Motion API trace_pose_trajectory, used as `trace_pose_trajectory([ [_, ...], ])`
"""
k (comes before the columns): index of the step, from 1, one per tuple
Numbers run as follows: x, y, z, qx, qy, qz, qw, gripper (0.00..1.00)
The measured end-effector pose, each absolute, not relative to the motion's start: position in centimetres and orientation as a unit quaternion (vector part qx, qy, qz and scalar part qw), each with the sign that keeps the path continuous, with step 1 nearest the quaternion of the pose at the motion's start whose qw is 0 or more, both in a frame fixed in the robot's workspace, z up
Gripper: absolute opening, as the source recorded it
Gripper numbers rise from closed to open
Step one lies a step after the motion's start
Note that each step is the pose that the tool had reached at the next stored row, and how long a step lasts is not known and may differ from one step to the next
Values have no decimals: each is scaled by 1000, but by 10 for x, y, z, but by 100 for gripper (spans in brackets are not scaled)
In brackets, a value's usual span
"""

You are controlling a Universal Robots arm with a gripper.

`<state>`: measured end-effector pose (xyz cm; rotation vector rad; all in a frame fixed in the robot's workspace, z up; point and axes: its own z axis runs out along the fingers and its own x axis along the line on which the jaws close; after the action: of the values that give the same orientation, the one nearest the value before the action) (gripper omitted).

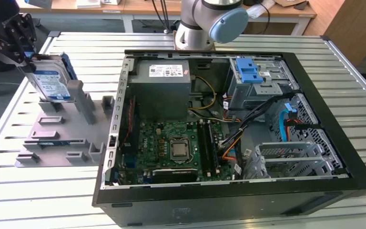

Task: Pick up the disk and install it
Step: 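Pick up the disk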

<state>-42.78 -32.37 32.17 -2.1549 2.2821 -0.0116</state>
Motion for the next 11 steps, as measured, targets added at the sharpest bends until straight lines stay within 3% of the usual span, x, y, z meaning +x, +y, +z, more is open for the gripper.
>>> trace_pose_trajectory([
  [11,-428,-324,338,-687,727,-4,1,36],
])
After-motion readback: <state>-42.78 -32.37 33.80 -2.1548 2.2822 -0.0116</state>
